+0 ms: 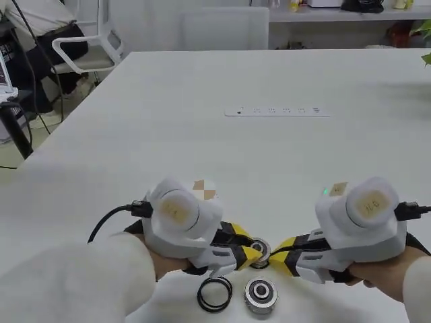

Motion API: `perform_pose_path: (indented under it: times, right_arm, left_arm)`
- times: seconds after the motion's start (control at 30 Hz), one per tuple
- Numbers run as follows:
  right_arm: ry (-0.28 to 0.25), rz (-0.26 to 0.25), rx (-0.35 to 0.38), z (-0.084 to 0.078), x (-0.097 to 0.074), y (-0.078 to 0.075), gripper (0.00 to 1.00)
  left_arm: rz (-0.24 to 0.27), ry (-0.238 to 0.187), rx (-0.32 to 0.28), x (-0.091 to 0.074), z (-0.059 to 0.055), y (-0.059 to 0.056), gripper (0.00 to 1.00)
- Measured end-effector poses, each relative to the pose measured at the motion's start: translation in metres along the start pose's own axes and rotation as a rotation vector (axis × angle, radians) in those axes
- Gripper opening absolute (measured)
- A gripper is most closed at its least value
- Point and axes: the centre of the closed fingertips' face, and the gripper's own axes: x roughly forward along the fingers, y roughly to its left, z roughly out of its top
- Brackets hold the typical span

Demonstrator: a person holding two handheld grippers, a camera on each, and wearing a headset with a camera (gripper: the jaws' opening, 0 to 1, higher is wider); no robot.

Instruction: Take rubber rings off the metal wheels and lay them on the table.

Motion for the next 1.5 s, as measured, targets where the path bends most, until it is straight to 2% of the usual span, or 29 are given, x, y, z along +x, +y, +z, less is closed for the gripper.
perform_pose_path:
  times: [0.03, 0.17, 0.27, 0.37, 0.43, 0.53, 0.57, 0.73, 1.5]
  right_arm:
    - [0.003, -0.003, 0.010, 0.000, 0.000, -0.001, 0.00]
    - [0.009, 0.004, 0.163, -0.001, 0.000, -0.003, 0.00]
    - [0.002, 0.004, 0.220, -0.001, -0.003, -0.005, 0.00]
    - [-0.019, -0.002, 0.255, 0.002, -0.005, -0.010, 0.00]
    - [-0.039, 0.002, 0.305, 0.004, -0.006, -0.010, 0.00]
    - [-0.095, 0.021, 0.386, 0.014, -0.008, -0.011, 0.00]
    - [-0.077, 0.026, 0.398, 0.011, -0.010, -0.010, 0.00]
    - [-0.077, 0.018, 0.358, 0.014, -0.009, -0.006, 0.00]
    - [-0.097, 0.032, 0.329, 0.023, -0.008, 0.000, 0.00]
  left_arm:
    - [0.000, 0.000, 0.000, 0.000, 0.000, 0.000, 0.14]
    - [-0.002, -0.001, -0.001, 0.000, 0.000, 0.000, 0.14]
    - [-0.003, -0.005, -0.003, 0.000, -0.001, 0.000, 0.14]
    - [-0.002, -0.007, -0.006, 0.000, 0.000, 0.000, 0.14]
    - [-0.001, -0.007, -0.006, -0.001, -0.001, 0.000, 0.14]
    - [-0.001, -0.008, -0.006, 0.000, 0.000, 0.001, 0.14]
    - [-0.001, -0.008, -0.007, 0.000, 0.000, 0.001, 0.14]
    - [0.007, -0.008, -0.009, -0.001, 0.000, 0.001, 0.13]
    - [0.015, -0.004, 0.006, 0.000, 0.000, 0.002, 0.13]
